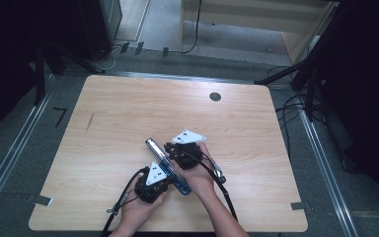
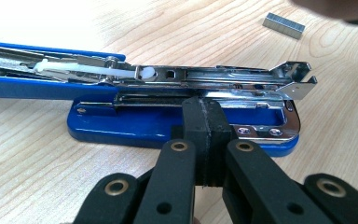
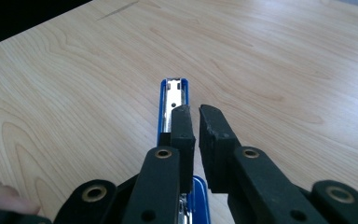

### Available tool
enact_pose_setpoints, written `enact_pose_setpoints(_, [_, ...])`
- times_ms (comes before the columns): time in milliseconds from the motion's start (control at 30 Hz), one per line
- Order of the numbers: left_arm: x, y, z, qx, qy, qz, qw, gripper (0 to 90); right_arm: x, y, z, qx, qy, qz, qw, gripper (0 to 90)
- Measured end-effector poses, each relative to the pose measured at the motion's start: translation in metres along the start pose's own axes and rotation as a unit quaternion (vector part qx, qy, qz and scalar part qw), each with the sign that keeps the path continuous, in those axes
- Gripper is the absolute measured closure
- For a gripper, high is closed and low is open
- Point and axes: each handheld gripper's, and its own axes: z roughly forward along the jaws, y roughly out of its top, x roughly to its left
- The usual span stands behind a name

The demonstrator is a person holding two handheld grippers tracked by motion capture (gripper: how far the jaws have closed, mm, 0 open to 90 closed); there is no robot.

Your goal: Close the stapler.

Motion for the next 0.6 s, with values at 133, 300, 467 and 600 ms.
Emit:
enact_pose_setpoints(133, [0.0,0.0,0.0,0.002,0.0,0.002,1.0,90.0,-0.006,-0.002,-0.011,-0.012,-0.008,0.007,0.9999,82.8])
enact_pose_setpoints(300, [0.0,0.0,0.0,0.001,-0.002,0.0,1.0,90.0,-0.013,-0.007,-0.023,-0.02,-0.016,0.013,0.9996,80.2])
enact_pose_setpoints(467, [0.001,0.0,0.0,0.003,-0.002,0.002,1.0,90.0,-0.02,-0.015,-0.035,-0.025,-0.029,0.02,0.9991,77.7])
enact_pose_setpoints(600, [0.001,0.0,0.0,0.004,-0.001,0.003,1.0,90.0,-0.029,-0.024,-0.044,-0.026,-0.038,0.03,0.9985,77.1])
